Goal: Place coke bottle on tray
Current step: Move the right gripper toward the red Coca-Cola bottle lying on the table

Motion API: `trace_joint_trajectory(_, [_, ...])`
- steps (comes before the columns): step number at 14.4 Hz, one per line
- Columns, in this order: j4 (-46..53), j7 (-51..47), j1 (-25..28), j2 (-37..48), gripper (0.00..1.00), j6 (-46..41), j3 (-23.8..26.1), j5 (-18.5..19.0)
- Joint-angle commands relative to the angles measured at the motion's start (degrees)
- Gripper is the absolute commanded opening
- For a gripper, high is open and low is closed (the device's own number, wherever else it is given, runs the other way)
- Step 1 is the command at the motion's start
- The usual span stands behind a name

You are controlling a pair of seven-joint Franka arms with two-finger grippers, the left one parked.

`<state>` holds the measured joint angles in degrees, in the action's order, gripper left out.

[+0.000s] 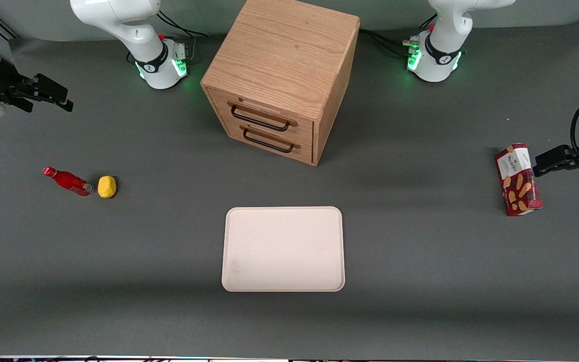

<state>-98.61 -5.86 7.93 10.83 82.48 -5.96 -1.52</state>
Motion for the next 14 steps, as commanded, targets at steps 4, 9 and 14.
trace_joint_trajectory(4, [3.06,-1.17,-0.63,-2.13,1.0,-1.45,0.43,0.2])
trace_joint_trajectory(9, [0.01,1.28,-0.54,-2.66,1.0,0.56,-0.27,6.52])
trace_joint_trajectory(14, [-14.13,22.61,-0.54,-0.9,1.0,16.98,-13.17,6.62])
